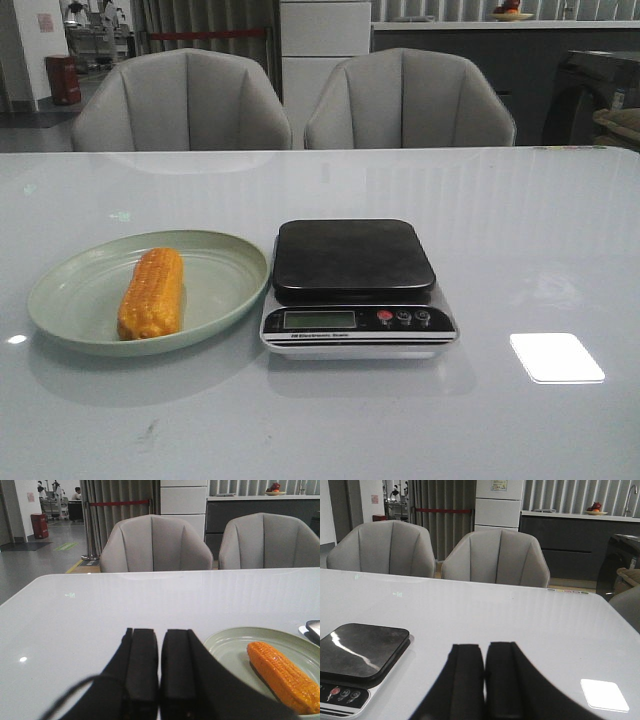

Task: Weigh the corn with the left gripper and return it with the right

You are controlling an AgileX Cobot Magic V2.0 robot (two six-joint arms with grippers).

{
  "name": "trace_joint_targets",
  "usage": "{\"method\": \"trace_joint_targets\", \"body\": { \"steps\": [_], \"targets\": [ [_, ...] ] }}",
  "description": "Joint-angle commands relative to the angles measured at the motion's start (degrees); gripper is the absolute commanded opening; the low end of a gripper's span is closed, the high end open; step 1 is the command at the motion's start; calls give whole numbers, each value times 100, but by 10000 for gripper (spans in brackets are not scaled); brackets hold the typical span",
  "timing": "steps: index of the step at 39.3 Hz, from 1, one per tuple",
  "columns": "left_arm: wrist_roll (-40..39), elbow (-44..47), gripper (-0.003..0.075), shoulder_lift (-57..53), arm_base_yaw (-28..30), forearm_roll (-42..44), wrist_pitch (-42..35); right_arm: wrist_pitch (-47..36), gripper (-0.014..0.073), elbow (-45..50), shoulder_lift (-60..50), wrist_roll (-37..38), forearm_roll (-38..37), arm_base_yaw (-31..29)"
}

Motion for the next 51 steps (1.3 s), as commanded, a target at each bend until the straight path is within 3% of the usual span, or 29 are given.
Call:
{"method": "trace_joint_targets", "body": {
  "steps": [1,39,48,51],
  "targets": [
    [-44,184,113,-124,9,2,-503,-437,179,61,-117,-27,-52,-29],
    [-44,184,113,-124,9,2,-541,-437,179,61,-112,-27,-52,-29],
    [-56,82,113,-124,9,-203,-1786,-437,179,61,-112,-27,-52,-29],
    [-68,-247,113,-98,9,-332,-1707,-437,179,61,-112,-27,-52,-29]
  ]
}}
